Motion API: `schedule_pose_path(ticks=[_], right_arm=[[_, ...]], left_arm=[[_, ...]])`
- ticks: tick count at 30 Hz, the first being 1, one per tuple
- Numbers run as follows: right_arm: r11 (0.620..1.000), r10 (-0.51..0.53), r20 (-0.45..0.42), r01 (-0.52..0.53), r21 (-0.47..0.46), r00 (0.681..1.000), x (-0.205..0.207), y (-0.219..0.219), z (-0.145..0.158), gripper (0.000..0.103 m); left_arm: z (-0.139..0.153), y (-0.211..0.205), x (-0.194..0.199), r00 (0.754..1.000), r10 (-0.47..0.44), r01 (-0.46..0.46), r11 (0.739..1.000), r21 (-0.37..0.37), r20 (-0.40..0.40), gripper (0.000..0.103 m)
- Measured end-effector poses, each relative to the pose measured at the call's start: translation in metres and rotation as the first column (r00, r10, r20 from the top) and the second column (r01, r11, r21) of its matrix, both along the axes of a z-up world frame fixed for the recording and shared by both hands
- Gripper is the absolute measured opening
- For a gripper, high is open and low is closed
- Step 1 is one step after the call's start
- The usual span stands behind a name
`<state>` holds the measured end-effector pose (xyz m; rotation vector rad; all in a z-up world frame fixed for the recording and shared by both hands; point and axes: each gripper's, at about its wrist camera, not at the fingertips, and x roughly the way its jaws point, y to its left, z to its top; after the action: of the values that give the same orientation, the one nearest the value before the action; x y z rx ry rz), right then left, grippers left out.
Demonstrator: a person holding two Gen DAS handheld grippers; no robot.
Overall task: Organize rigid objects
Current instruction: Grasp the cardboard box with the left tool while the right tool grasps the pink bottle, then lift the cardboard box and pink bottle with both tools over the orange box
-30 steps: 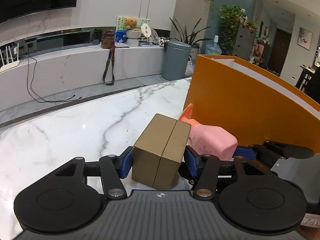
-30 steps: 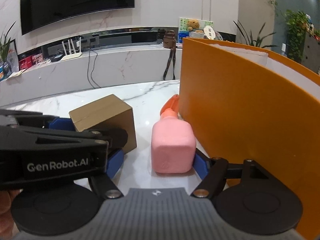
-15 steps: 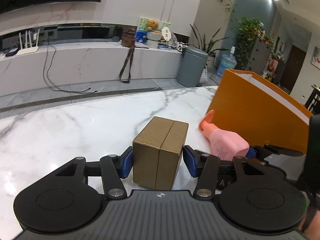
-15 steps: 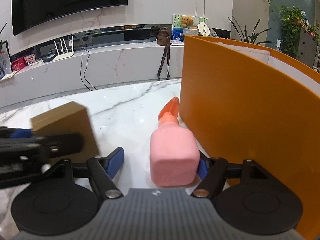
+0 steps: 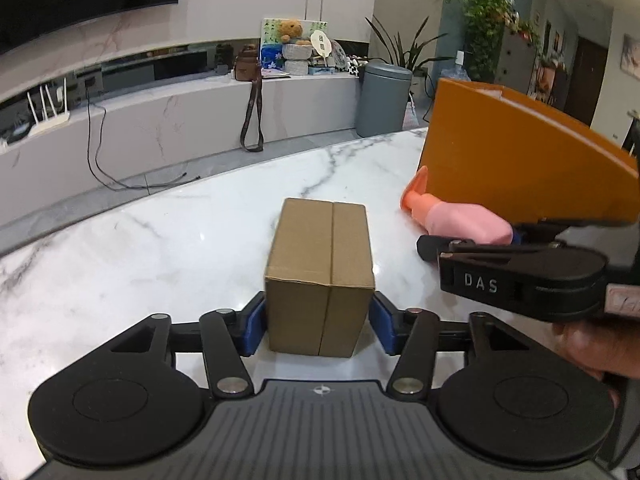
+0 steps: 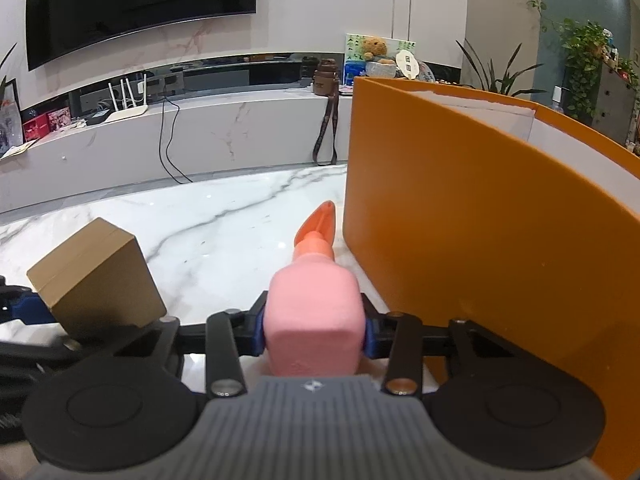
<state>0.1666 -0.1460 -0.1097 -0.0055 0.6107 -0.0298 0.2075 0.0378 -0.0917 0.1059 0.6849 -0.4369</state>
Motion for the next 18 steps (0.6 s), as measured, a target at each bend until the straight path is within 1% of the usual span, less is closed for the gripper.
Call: schedule_pose_path(ticks=[1, 2, 3, 5, 9, 14, 18], right_arm=[[1.000, 0.004, -0.001, -0.004, 0.001, 1.000, 0.000, -0.001, 0.000, 0.044], [1.000, 0.006, -0.002, -0.006, 0.002, 1.000, 0.001, -0.001, 0.000, 0.044], [1.000, 0.009, -0.004, -0.009, 0.003, 1.000, 0.001, -0.001, 0.001, 0.044], [1.000, 0.017, -0.010, -0.017, 0.006, 1.000, 0.002, -0.002, 0.002, 0.044], [0.999, 0.032, -0.026, -0.032, 0.024, 0.999, 0.003, -0.005, 0.004, 0.044], [0.996, 0.058, -0.042, -0.055, 0.069, 0.997, 0.003, -0.007, 0.011, 0.044], [0.994, 0.081, -0.020, -0.079, 0.080, 0.997, -0.002, -0.005, 0.023, 0.044]], left_arm=[[-0.001, 0.000, 0.000, 1.000, 0.003, -0.003, 1.000, 0.000, 0.005, 0.064], [-0.001, 0.001, 0.001, 1.000, 0.008, -0.008, 1.000, -0.010, 0.003, 0.057], [-0.001, 0.002, 0.002, 1.000, 0.019, -0.019, 1.000, -0.021, 0.003, 0.053], [-0.001, 0.003, 0.004, 0.999, 0.031, -0.032, 0.999, -0.042, -0.004, 0.053], [-0.001, 0.001, 0.000, 1.000, 0.023, -0.022, 1.000, -0.014, 0.009, 0.053], [0.007, 0.000, -0.006, 1.000, 0.007, -0.007, 1.000, -0.002, 0.016, 0.052], [0.016, -0.003, -0.014, 0.999, 0.007, -0.007, 1.000, 0.014, 0.039, 0.052]])
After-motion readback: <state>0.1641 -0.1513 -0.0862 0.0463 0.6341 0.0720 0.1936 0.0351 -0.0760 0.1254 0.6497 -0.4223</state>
